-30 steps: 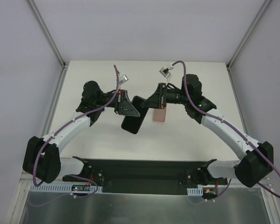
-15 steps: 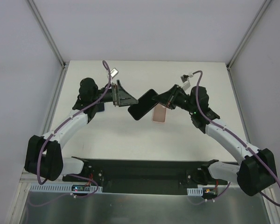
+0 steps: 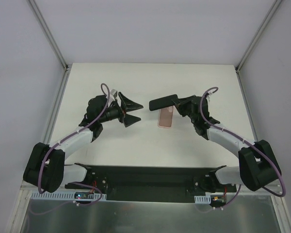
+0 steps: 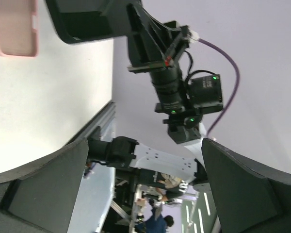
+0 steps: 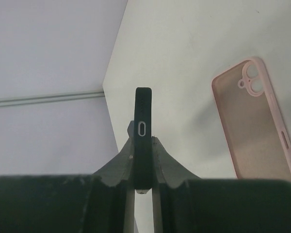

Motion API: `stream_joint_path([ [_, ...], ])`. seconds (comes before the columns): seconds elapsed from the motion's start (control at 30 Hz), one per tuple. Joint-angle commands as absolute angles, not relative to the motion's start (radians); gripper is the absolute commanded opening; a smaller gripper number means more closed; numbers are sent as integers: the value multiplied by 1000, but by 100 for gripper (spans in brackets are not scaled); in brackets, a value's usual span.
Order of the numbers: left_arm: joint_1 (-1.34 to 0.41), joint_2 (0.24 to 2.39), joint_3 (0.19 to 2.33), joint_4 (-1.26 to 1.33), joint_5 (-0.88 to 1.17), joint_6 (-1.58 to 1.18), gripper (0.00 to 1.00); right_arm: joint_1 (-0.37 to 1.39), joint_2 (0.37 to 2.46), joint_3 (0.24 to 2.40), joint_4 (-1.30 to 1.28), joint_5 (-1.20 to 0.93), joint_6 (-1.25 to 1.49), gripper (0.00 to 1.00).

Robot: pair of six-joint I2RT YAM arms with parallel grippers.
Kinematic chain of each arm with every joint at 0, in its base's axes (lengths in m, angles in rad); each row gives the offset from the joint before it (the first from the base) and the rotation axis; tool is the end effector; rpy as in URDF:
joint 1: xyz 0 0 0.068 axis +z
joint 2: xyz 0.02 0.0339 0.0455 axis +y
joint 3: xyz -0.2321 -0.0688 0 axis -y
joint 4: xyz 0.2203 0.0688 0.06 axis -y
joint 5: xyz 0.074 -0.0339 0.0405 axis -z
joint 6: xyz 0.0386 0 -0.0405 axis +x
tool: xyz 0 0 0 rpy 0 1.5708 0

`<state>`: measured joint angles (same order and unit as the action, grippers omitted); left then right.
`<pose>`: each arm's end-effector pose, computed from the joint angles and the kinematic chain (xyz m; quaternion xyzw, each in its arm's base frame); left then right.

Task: Take the phone out of the phone case
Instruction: Remove the phone case from the phone.

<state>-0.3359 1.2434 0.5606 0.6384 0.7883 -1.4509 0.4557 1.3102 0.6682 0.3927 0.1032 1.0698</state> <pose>0.2320 -0.1100 0.2363 -0.1277 0.7066 -0.6712 0.1838 0.2545 0.1203 0.2262 0.2685 0.7420 0.3940 0.4712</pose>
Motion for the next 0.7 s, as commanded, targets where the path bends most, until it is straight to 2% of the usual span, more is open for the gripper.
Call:
stream_joint_path([
  [0.0, -365, 1313, 571, 830, 758, -1603, 99, 472, 1338, 753, 564, 166, 1173, 1],
  [0.23, -368, 1534, 649, 1066, 779, -1735, 99, 473, 1321, 756, 572, 140, 1206, 1],
  [0.43, -377, 1605, 736, 1054, 790, -1712, 99, 428, 1273, 853, 402, 9, 1193, 1],
  [0.67, -405, 1621, 844, 925, 762, -1625, 99, 431, 1256, 885, 376, -86, 1268, 1],
])
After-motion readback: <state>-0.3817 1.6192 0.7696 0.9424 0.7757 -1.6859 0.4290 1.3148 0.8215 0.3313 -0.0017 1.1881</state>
